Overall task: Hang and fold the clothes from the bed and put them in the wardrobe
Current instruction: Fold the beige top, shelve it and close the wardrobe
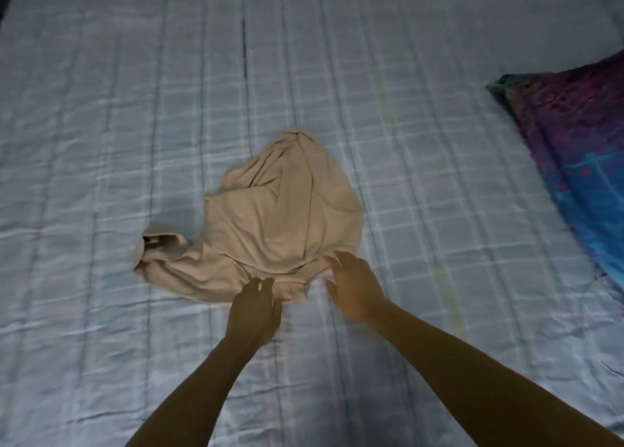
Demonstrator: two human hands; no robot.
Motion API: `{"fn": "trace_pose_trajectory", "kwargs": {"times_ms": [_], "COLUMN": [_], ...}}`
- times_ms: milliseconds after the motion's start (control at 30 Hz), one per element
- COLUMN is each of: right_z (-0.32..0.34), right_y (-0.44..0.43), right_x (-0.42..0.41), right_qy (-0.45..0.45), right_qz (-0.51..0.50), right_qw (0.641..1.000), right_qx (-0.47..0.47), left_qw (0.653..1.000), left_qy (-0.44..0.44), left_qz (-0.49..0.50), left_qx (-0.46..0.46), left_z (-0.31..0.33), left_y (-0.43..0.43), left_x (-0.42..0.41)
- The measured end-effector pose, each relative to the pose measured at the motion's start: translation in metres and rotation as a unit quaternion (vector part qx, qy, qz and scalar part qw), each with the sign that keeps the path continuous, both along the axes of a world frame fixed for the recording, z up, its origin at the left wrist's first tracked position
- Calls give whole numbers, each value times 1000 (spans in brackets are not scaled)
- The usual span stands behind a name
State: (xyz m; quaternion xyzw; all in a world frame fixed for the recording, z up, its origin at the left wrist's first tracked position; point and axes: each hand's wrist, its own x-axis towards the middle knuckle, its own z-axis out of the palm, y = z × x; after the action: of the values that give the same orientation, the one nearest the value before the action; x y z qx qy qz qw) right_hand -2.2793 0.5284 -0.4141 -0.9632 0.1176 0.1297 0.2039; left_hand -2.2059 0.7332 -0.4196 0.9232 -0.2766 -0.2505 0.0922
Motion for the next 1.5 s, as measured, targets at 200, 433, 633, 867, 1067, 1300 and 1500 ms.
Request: {"fn": "trace_pose_trajectory", "kwargs": {"times_ms": [200, 433, 633, 867, 1067, 1300, 1500], "right_z": [-82, -106, -80, 18, 157, 324, 442], "right_y": [-12, -25, -29, -8, -10, -9, -5], "right_x": [23, 39, 52, 30, 15, -2, -16], "right_qy": [32, -62, 22, 58, 17, -171, -357], "right_qz": [22, 35, 58, 49, -11, -181, -242], "right_qw": [996, 986, 991, 995, 996, 968, 901], "right_qx": [-74, -151, -118, -71, -82, -14, -37], "left_qw": [995, 989, 992, 988, 971, 925, 869], "left_qy": [-56, -113, -38, 26, -56, -161, -256], "left_qz": [-78, -87, -22, 27, 9, 9, 25], "left_qx": [-6, -30, -120, -148, -232, -344, -422], "left_z": [-71, -99, -76, 11, 154, 315, 432], "left_y": [-6, -4, -6, 17, 13, 16, 35], "left_x": [7, 13, 33, 59, 82, 76, 57]}}
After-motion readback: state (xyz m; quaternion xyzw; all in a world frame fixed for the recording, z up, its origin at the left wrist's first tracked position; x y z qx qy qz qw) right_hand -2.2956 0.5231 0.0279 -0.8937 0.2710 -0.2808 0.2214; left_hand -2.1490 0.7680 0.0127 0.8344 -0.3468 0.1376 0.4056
